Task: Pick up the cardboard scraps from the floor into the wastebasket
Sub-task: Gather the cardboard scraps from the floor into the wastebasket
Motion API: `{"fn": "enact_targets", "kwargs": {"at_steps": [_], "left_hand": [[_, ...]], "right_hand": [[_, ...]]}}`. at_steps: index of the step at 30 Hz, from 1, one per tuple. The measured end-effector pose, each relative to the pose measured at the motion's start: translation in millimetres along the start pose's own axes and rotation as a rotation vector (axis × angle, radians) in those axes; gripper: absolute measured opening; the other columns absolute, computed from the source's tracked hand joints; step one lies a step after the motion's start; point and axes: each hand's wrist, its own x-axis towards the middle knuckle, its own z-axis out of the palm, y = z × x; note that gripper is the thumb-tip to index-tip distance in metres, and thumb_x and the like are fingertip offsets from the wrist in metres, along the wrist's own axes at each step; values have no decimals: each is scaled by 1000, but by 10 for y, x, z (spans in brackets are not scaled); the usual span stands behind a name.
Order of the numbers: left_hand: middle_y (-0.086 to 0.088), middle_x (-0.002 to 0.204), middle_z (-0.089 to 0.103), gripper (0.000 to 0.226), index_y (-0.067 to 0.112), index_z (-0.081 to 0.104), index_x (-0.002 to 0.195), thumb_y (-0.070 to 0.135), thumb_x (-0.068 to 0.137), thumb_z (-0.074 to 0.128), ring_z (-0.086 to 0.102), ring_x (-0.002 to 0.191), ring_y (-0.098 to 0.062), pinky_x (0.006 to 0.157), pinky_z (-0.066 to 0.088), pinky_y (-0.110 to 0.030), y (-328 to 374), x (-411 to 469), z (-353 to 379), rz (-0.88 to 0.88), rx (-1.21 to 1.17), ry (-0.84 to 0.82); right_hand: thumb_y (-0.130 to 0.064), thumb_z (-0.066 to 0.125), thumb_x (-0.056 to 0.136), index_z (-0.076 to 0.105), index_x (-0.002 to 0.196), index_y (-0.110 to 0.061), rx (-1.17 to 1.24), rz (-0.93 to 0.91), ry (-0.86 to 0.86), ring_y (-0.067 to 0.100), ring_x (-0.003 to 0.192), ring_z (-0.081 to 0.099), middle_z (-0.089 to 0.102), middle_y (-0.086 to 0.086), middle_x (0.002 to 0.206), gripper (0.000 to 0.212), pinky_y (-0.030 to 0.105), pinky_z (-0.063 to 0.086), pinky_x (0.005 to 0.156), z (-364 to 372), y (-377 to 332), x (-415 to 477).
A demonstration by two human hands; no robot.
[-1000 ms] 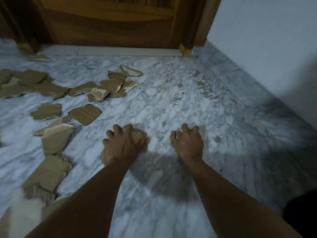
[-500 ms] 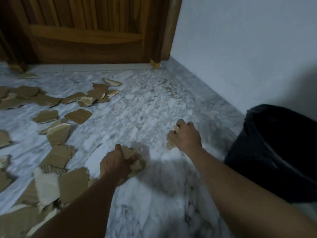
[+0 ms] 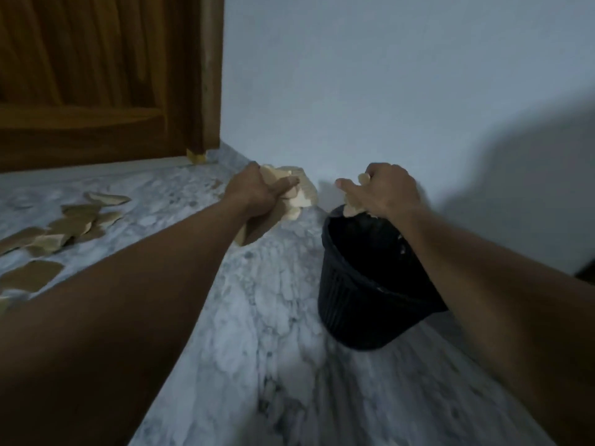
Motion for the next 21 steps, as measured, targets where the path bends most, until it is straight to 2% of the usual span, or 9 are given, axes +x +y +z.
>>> {"fn": "enact_targets", "kwargs": {"at_steps": [4,7,9,11,13,15,17,19,21], "left_hand": [[-16,142,51,78,6,39,144,59,91,60,51,127,-36,96,43,-39,614,50,543,-12,-100,-71],[-18,145,47,69,4,33,148,42,97,59,49,131,-36,100,43,-40,957,68,970,-64,-158,-128],[-20,146,47,67,0,34,149,31,96,62,50,130,-35,104,46,-40,1085,72,1185,-84,-188,-179],[-20,144,49,64,1,39,146,25,93,66,52,128,-35,104,47,-38,1120,64,1355,-72,-196,-197],[-15,136,55,54,8,46,139,22,91,67,55,122,-31,99,47,-30,1060,10,1423,-17,-137,-121],[-14,129,59,50,15,50,134,24,88,67,56,120,-31,98,49,-36,928,-64,1425,43,-41,-6],[-16,133,56,55,18,48,139,30,89,66,50,126,-36,102,47,-43,756,-133,1424,51,73,20],[-18,145,48,60,18,41,148,27,93,62,45,133,-38,106,43,-41,576,-194,1442,0,88,-69],[-20,145,48,58,19,36,150,17,95,55,49,129,-39,103,46,-42,436,-290,1462,-49,7,-231]], "right_hand": [[-82,52,75,62,90,-18,-51,120,-29,29,97,63,68,10,104,66,34,47,72,-121,644,12],[-83,49,72,58,84,-18,-68,177,-84,27,87,59,67,13,108,67,32,42,62,-154,1004,22],[-82,55,70,62,94,-18,-45,213,-133,26,92,59,65,14,116,69,34,47,67,-185,1168,0],[-78,63,71,63,114,-14,46,234,-184,29,108,60,62,14,125,77,38,53,84,-218,1281,-42],[-69,68,79,57,133,-12,155,249,-214,29,124,54,57,10,136,79,35,46,95,-248,1345,-106],[-63,66,86,50,144,-15,231,265,-195,27,133,49,50,7,148,77,31,38,96,-231,1422,-155],[-61,62,89,47,147,-17,260,285,-104,27,135,47,44,6,153,74,30,37,96,-178,1512,-227],[-61,59,90,44,150,-21,222,345,-16,30,138,44,34,8,158,73,33,38,102,-87,1643,-349],[-57,55,94,36,154,-24,147,449,-9,35,144,32,21,11,163,71,43,35,114,46,1811,-513]]}}
